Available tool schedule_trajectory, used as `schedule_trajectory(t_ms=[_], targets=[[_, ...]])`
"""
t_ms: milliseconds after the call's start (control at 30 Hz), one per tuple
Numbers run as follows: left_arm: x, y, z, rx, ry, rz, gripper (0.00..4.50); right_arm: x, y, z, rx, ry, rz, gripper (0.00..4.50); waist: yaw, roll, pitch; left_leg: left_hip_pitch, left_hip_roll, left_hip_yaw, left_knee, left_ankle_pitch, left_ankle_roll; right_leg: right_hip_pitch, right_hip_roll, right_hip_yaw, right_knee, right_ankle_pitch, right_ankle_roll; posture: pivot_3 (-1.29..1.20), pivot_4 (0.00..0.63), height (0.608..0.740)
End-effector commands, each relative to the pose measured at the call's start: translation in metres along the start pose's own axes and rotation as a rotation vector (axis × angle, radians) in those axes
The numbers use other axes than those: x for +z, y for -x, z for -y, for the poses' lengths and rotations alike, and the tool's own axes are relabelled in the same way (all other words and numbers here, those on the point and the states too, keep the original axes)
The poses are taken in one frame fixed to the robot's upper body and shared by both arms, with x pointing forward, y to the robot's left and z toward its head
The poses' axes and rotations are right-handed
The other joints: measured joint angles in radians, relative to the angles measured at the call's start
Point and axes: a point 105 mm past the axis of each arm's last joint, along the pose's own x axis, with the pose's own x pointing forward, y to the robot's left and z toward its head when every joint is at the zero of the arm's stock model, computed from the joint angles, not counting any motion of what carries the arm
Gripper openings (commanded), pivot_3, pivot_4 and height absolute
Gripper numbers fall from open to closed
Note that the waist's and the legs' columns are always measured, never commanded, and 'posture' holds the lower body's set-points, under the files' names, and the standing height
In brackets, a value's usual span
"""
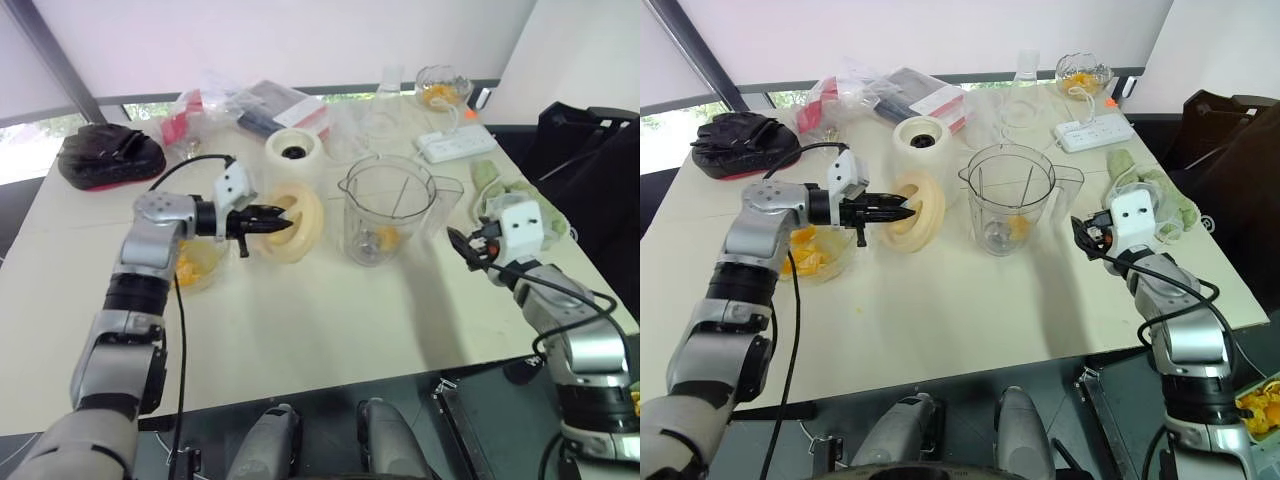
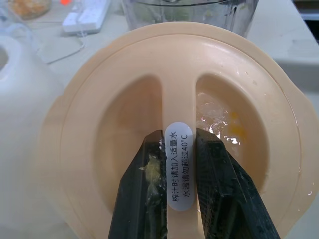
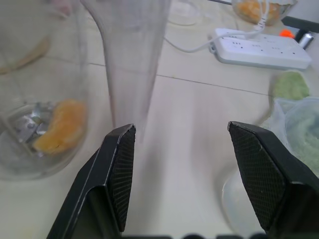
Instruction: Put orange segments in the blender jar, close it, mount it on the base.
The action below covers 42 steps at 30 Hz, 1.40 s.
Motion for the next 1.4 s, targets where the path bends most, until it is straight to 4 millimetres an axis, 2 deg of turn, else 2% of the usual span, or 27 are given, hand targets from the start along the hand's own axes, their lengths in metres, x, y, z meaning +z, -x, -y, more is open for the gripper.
schedule_trajectory(t_ms=[33,667,1000,1100,1133,1200,1400], targets=[[0.019,0.012,-0.004,0.048,-0.039,0.044,0.22,0.010,-0.005,-0.003,0.022,0.016,0.046,3.09,0.000,0.000,0.000,0.000,0.000,0.000,0.000,0.000,0.000,0.000,0.000,0.000,0.000,0.000,0.000,0.00,0.150,0.740],[0.019,0.015,0.000,0.069,-0.036,0.036,0.22,0.027,-0.032,-0.014,0.046,-0.024,0.113,3.09,-0.003,0.000,0.000,0.000,0.000,0.000,-0.001,0.000,-0.001,-0.001,0.000,0.000,0.000,0.000,0.000,0.00,0.150,0.740],[0.020,0.015,0.002,0.072,-0.044,0.032,0.22,0.023,-0.047,-0.011,0.001,-0.071,0.121,3.09,-0.005,0.001,0.000,0.000,0.000,0.000,-0.001,0.000,-0.001,-0.001,0.000,0.000,0.000,0.000,0.000,0.00,0.150,0.740],[0.019,0.016,0.002,0.076,-0.045,0.029,0.22,0.024,-0.049,-0.013,0.002,-0.078,0.127,2.26,-0.005,0.001,0.000,0.000,0.000,0.000,-0.001,0.000,-0.001,-0.002,0.000,0.000,0.000,0.000,0.000,0.00,0.150,0.740],[0.019,0.016,0.002,0.077,-0.045,0.029,0.22,0.025,-0.049,-0.014,0.001,-0.080,0.128,1.70,-0.004,0.001,0.000,0.000,0.000,0.000,-0.001,0.000,-0.001,-0.002,0.000,0.000,0.000,0.000,0.000,0.00,0.150,0.740],[0.021,0.017,0.001,0.080,-0.046,0.031,0.22,0.025,-0.050,-0.015,0.001,-0.084,0.133,0.89,-0.004,0.001,0.000,0.000,0.000,0.000,-0.001,0.000,-0.001,-0.002,0.000,0.000,0.000,0.000,0.000,0.00,0.150,0.740],[0.029,0.022,-0.005,0.093,-0.045,0.047,0.22,0.031,-0.049,-0.021,0.014,-0.108,0.147,0.90,-0.005,0.001,0.000,0.000,0.000,0.000,-0.001,0.000,-0.001,-0.002,0.000,0.001,0.000,0.000,0.000,0.00,0.150,0.740]])
